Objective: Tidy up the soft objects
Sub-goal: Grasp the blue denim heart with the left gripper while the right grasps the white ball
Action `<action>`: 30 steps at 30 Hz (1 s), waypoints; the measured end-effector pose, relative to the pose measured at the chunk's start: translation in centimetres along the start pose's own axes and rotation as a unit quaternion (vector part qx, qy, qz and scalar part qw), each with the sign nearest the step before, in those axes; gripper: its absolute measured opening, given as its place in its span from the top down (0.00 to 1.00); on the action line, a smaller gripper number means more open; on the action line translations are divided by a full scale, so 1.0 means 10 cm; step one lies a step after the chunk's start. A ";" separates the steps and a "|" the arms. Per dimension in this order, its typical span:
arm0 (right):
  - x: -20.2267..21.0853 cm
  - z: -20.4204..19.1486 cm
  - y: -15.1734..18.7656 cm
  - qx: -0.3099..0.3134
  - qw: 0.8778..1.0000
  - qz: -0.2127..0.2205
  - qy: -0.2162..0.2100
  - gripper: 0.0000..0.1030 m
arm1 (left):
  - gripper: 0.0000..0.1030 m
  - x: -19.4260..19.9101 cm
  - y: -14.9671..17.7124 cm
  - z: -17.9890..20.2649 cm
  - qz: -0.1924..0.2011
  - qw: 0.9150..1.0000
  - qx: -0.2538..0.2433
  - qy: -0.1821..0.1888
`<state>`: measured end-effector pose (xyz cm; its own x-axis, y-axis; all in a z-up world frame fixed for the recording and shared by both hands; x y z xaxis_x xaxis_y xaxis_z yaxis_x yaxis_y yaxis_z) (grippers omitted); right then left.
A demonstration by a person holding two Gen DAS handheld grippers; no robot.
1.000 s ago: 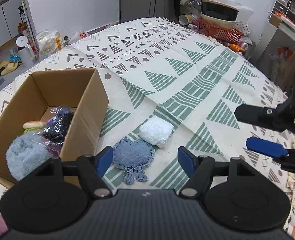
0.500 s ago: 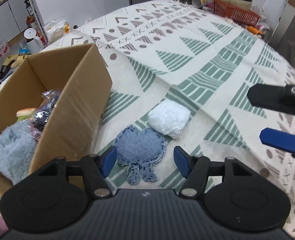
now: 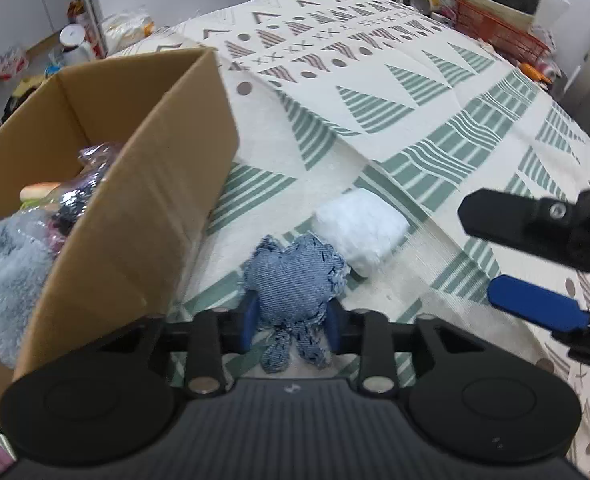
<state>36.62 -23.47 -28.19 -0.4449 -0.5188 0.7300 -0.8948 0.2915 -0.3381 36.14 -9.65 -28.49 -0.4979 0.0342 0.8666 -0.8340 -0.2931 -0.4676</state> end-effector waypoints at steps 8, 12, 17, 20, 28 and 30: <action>-0.15 -0.03 0.02 -0.002 1.000 -0.003 0.007 0.41 | 0.80 0.12 -0.06 -0.11 0.000 0.998 0.041 0.039; -0.26 -0.04 0.03 -0.008 1.000 -0.013 0.008 0.42 | 0.80 0.20 -0.09 -0.12 0.005 0.997 0.047 0.056; -0.36 -0.06 0.05 -0.002 1.000 -0.014 0.020 0.43 | 0.80 0.25 -0.17 -0.15 0.015 0.995 0.058 0.078; -0.42 -0.08 0.05 0.000 1.000 -0.014 0.024 0.44 | 0.80 0.26 -0.19 -0.16 0.012 0.994 0.060 0.089; -0.53 -0.11 0.04 0.016 0.999 -0.015 0.045 0.66 | 0.80 0.25 -0.24 -0.18 0.010 0.993 0.065 0.102; -0.54 -0.10 0.03 0.007 0.999 -0.021 0.035 0.68 | 0.80 0.25 -0.26 -0.19 0.011 0.993 0.067 0.102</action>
<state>38.76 -19.75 -31.65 -0.4040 -0.4722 0.7834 -0.9132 0.2586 -0.3151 36.58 -7.00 -25.46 -0.5641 0.2146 0.7973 -0.7903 -0.4199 -0.4462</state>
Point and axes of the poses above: each gripper's, at about its wrist camera, not at the fingertips, and x roughly against the way its jaws point, z to its right, y to its underside, the point moved 6 cm from there along -x, roughly the way its jaws point, and after that the axes turned 9 degrees about y, right-handed, at the moved point
